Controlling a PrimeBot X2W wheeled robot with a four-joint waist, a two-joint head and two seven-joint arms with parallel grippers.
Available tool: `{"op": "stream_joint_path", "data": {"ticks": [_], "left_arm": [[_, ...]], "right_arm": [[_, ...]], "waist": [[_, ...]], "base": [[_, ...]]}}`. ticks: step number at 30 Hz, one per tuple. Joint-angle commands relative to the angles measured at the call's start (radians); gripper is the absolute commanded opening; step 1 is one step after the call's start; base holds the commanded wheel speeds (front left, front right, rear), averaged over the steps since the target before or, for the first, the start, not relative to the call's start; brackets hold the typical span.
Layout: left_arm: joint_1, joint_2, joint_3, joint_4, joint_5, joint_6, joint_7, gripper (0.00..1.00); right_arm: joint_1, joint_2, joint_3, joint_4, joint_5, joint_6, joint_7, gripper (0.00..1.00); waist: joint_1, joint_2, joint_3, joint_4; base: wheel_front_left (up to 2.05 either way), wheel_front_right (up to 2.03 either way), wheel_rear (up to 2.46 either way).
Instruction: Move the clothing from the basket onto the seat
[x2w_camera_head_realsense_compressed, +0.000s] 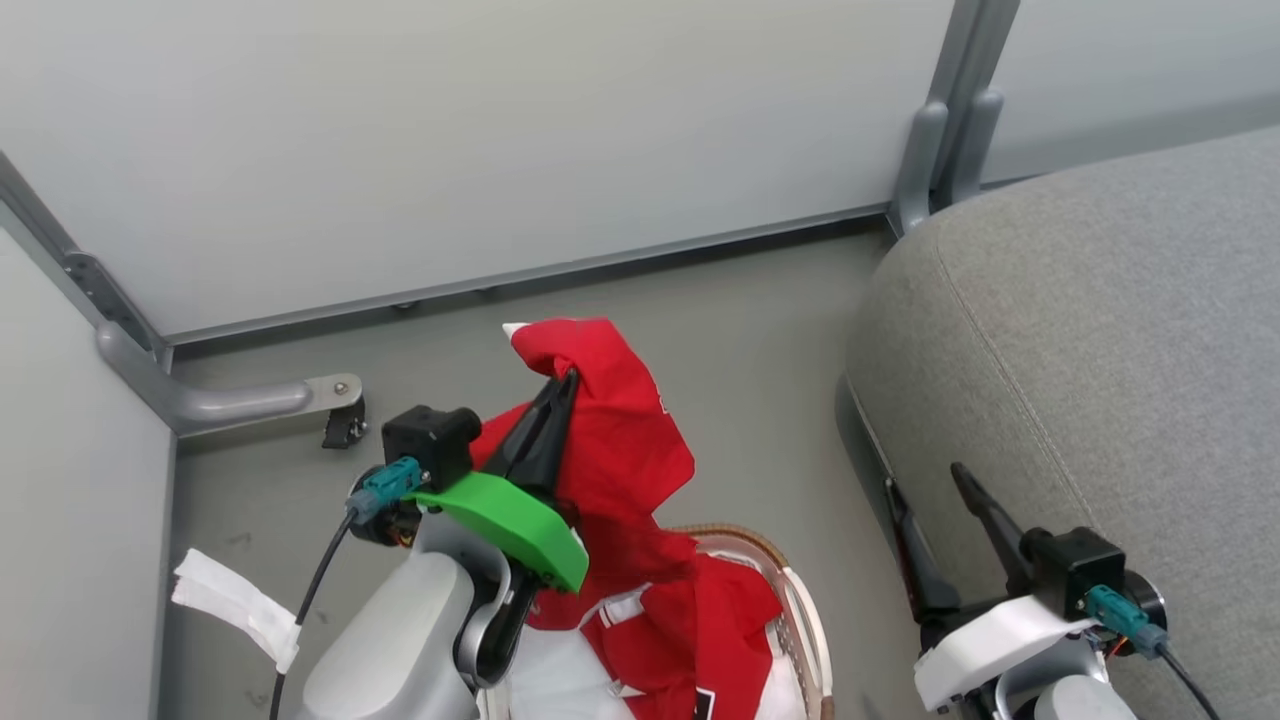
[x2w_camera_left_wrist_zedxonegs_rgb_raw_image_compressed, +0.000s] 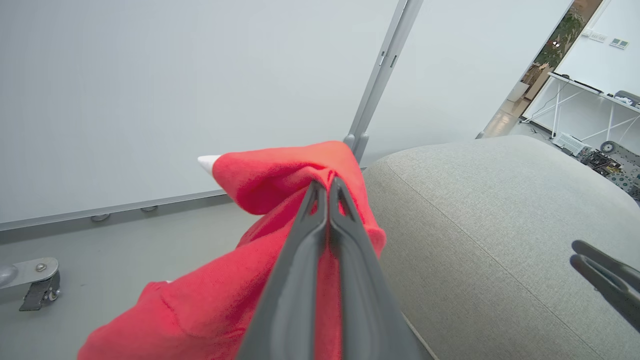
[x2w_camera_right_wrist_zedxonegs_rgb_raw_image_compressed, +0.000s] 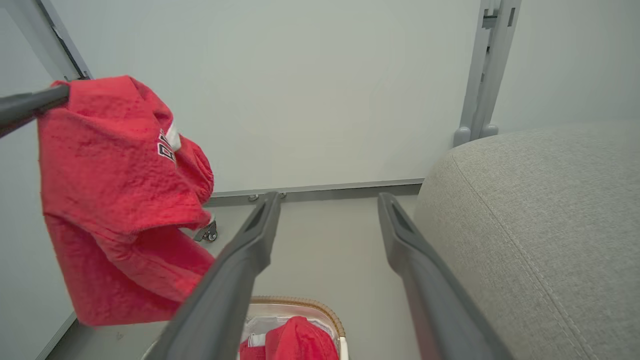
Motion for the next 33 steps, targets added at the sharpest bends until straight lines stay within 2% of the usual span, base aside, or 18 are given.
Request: {"op": "stream_joint_path", "data": {"ticks": [1, 8, 13, 17, 25, 30, 31, 32, 33], "left_arm": [[0.010, -0.008, 0.018, -0.023, 0.022, -0.005, 0.000, 0.00], [-0.019, -0.032, 0.052, -0.101, 0.073, -0.007, 0.000, 0.00], [-0.034, -0.042, 0.032, -0.130, 0.077, -0.008, 0.000, 0.00], [-0.052, -0.045, 0.006, -0.148, 0.069, -0.009, -0.001, 0.00], [-0.094, -0.048, -0.055, -0.154, 0.049, -0.009, -0.001, 0.00], [-0.114, -0.049, -0.093, -0.159, 0.037, -0.009, 0.000, 0.00], [-0.117, -0.049, -0.101, -0.159, 0.033, -0.009, -0.001, 0.00], [-0.117, -0.049, -0.106, -0.159, 0.032, -0.009, -0.001, 0.00], [-0.116, -0.050, -0.112, -0.160, 0.027, -0.009, -0.001, 0.00]], "right_arm": [[0.013, -0.003, 0.012, 0.008, -0.002, -0.001, -0.005, 1.00], [0.020, -0.022, 0.132, 0.050, -0.005, -0.001, -0.005, 1.00], [-0.051, -0.053, 0.286, 0.088, 0.009, -0.001, -0.005, 1.00], [-0.134, -0.057, 0.368, 0.127, 0.009, -0.001, -0.004, 1.00], [-0.309, -0.025, 0.462, 0.290, 0.017, -0.001, -0.004, 1.00], [-0.371, -0.007, 0.479, 0.369, 0.050, -0.001, -0.005, 1.00], [-0.379, -0.006, 0.484, 0.377, 0.062, -0.001, -0.005, 0.39], [-0.383, -0.005, 0.492, 0.372, 0.071, -0.001, -0.005, 0.00], [-0.385, -0.003, 0.498, 0.362, 0.084, -0.001, -0.005, 0.00]], "waist": [[0.0001, 0.0000, -0.023, 0.018], [0.0001, 0.0000, -0.024, 0.043], [0.0001, 0.0000, -0.010, 0.069], [0.0001, 0.0000, 0.004, 0.088], [0.0001, 0.0000, 0.034, 0.127], [0.0001, 0.0000, 0.045, 0.153], [0.0001, 0.0000, 0.046, 0.157], [0.0001, 0.0000, 0.047, 0.160], [0.0001, 0.0000, 0.046, 0.163]], "base": [[0.00, 0.00, 0.00], [0.00, 0.00, 0.00], [0.00, 0.00, 0.00], [0.00, 0.00, 0.00], [0.00, 0.00, 0.00], [0.00, 0.00, 0.00], [0.00, 0.00, 0.00], [0.00, 0.00, 0.00], [0.00, 0.00, 0.00]]}}
